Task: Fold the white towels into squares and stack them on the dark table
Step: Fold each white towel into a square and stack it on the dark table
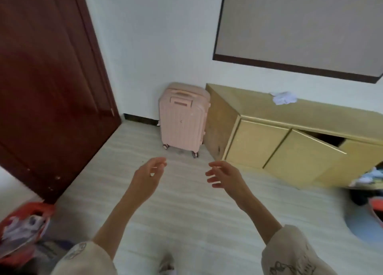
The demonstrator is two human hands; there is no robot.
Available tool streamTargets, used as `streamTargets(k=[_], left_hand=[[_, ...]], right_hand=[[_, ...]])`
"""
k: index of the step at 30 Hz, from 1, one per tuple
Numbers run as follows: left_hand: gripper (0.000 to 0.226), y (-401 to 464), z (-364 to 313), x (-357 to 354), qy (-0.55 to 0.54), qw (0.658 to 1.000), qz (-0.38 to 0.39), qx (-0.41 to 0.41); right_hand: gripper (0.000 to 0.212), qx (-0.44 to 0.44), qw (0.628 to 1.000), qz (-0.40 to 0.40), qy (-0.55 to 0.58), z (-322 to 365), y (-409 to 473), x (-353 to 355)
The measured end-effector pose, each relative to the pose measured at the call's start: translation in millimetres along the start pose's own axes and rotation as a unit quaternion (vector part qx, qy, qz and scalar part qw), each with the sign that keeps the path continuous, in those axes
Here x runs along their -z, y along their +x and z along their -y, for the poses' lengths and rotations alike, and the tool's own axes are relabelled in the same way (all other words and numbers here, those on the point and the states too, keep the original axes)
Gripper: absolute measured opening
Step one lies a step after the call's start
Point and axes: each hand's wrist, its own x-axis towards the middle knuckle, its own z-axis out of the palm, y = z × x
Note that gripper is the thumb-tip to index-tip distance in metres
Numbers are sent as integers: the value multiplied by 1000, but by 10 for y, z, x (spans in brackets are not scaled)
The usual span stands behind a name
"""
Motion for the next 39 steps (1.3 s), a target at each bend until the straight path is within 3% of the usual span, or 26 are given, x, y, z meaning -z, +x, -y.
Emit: streamTargets(k=[8,20,27,33,39], left_hand=[[16,1536,-793,-1532,-23,989,122,-75],[22,3944,-2059,-3278,-26,958,252,-136],[21,5019,-2301,-4386,0,954,286,-87],[13,6117,-2504,-5468,0,965,262,-25],[35,6935,-2598,-6422,65,949,301,64]], right_hand=[[18,-8,990,-131,43,-127,962,1625],[17,-13,972,-229,59,184,2866,3624],[15,-48,972,-221,69,-51,4026,4536],[15,-76,975,-193,81,-275,5365,5517],[15,-143,970,-186,59,-616,6469,6433]])
